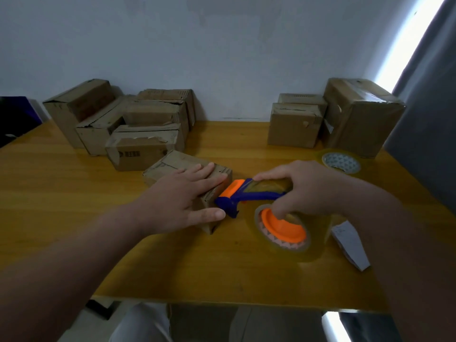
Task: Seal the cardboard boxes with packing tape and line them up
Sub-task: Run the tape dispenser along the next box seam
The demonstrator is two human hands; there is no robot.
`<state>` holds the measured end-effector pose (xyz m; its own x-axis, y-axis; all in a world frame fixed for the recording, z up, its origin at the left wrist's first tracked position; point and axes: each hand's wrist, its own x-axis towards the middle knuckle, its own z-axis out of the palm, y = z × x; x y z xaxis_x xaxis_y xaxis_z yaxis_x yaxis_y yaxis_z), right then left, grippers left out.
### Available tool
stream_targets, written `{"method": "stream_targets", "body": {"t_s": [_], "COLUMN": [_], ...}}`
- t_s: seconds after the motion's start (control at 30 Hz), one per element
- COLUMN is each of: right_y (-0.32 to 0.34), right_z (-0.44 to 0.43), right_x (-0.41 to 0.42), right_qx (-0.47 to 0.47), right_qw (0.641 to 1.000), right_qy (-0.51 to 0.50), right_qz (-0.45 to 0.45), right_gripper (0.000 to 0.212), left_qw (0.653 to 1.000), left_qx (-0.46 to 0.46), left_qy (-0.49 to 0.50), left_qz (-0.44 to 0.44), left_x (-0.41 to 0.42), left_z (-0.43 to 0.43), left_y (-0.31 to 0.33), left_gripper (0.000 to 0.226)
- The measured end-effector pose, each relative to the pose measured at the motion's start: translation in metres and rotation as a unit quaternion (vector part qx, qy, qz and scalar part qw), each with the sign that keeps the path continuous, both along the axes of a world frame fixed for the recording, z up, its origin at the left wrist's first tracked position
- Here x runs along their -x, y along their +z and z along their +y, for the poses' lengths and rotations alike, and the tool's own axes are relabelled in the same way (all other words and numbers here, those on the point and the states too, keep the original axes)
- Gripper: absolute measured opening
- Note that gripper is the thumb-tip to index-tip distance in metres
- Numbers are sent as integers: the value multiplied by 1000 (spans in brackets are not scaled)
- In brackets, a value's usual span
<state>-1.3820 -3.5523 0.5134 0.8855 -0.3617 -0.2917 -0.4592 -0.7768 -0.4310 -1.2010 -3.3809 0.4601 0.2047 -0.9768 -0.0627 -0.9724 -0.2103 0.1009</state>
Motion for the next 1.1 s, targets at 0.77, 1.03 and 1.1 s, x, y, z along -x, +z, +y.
{"method": "stream_targets", "body": {"t_s": [0.77, 1.03, 1.1], "right_y": [-33, -48, -48], "right_z": [-22, -14, -15], "right_x": [-5, -2, 0], "right_qx": [75, 126, 121], "right_qw": [977, 958, 958], "right_qy": [-181, -212, -210], "right_qz": [-78, -149, -150], "right_gripper": [68, 67, 68], "left_qw": [976, 987, 995], "left_qx": [-98, -77, -61], "left_qy": [63, 38, 13], "left_qz": [-185, -139, -80], "left_x": [45, 41, 40], "left_z": [-21, -17, -12], "left_y": [-3, -1, 4], "left_gripper": [103, 86, 82]}}
